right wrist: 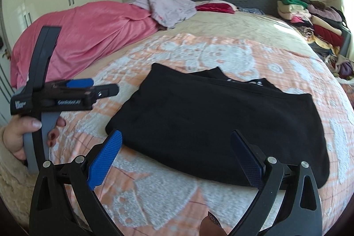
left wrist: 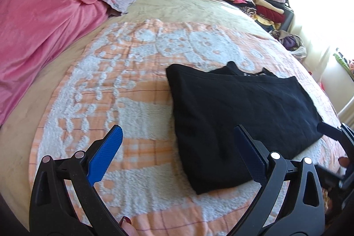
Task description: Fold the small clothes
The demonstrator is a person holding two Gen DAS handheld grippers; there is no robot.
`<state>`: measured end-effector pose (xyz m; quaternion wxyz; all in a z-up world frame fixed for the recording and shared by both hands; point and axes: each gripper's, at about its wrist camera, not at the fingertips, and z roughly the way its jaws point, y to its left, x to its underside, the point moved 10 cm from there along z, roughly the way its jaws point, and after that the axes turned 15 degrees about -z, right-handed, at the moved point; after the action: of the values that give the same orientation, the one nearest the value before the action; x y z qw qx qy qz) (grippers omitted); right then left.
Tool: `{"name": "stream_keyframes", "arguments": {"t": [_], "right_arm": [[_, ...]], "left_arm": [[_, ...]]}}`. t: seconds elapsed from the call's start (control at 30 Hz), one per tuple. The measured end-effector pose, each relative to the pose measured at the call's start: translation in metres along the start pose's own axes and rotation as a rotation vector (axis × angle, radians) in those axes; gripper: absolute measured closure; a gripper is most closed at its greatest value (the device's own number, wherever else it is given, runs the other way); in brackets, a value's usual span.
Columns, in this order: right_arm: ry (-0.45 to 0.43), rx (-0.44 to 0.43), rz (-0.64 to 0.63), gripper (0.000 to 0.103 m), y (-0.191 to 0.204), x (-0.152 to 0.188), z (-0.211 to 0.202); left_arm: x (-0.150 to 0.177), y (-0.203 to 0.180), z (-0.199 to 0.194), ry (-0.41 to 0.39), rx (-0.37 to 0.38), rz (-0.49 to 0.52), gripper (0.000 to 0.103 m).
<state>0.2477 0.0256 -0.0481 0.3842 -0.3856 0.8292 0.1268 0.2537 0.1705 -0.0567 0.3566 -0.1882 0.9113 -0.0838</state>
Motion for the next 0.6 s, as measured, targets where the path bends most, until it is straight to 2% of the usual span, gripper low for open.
{"name": "stream_keyframes", "arguments": {"t": [0.27, 0.6], "right_arm": [[0.025, -0.022, -0.063, 0.006, 0.024, -0.004, 0.028], [0.084, 0.025, -0.177, 0.006, 0.042, 0.011, 0.06]], "left_arm": [[-0.009, 0.018, 0.011, 0.003, -0.036, -0.031, 0.01], [-0.018, 0.03, 0.03, 0.015, -0.071, -0.051, 0.01]]}}
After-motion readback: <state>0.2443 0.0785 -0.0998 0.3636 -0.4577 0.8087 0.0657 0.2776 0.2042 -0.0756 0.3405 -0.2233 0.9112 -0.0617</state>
